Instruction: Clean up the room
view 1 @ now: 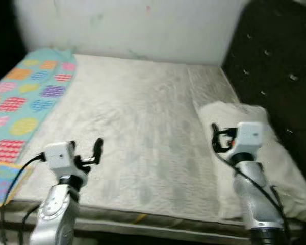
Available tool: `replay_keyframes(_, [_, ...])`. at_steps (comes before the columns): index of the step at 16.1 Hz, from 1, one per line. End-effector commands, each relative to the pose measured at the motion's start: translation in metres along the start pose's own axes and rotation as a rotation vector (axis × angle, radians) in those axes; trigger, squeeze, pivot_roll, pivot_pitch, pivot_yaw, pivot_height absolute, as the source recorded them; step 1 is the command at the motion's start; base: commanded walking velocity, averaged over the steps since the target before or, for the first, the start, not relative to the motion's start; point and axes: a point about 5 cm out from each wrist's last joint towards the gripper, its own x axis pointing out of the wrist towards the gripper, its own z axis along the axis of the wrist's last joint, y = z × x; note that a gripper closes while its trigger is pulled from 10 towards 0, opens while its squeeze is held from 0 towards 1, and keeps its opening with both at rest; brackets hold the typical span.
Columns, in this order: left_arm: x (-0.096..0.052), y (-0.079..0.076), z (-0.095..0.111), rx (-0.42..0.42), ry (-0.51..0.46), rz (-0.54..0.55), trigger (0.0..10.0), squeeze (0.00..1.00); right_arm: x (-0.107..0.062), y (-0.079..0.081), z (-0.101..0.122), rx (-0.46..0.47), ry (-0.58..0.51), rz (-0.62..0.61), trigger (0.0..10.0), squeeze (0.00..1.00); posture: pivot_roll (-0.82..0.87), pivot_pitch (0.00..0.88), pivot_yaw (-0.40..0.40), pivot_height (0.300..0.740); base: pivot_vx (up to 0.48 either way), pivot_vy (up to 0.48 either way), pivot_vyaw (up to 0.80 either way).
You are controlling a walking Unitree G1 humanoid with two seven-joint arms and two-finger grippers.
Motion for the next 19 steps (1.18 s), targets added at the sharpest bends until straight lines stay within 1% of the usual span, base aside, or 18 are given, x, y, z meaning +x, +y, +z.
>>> replay_keyframes(1, [0.0013, -0.0028, 0.0015, 0.003, -0.002, -0.009, 10.0, 0.0, -0.0004, -0.0028, 0.0023, -0.006, -0.007, -0.007, 10.0, 0.0, 0.02, 0.0, -0.007, 0.74, 0.0, 0.48, 0.0])
replay_keyframes(10, [0.0032, -0.0058, -0.0002, -0.006, 0.0, -0.014, 10.0, 0.0, 0.0021, -0.0036, 0.0028, -0.016, -0.004, 0.008, 10.0, 0.0, 0.01, 0.0, -0.016, 0.74, 0.0, 0.48, 0.0])
replay_keyframes(19, [0.0055, -0.0066, 0.0029, -0.009, -0.012, -0.017, 10.0, 0.0, 0.0011, -0.0028, 0.001, -0.022, 0.008, 0.021, 10.0, 0.0, 0.01, 0.002, -0.026, 0.74, 0.0, 0.48, 0.0])
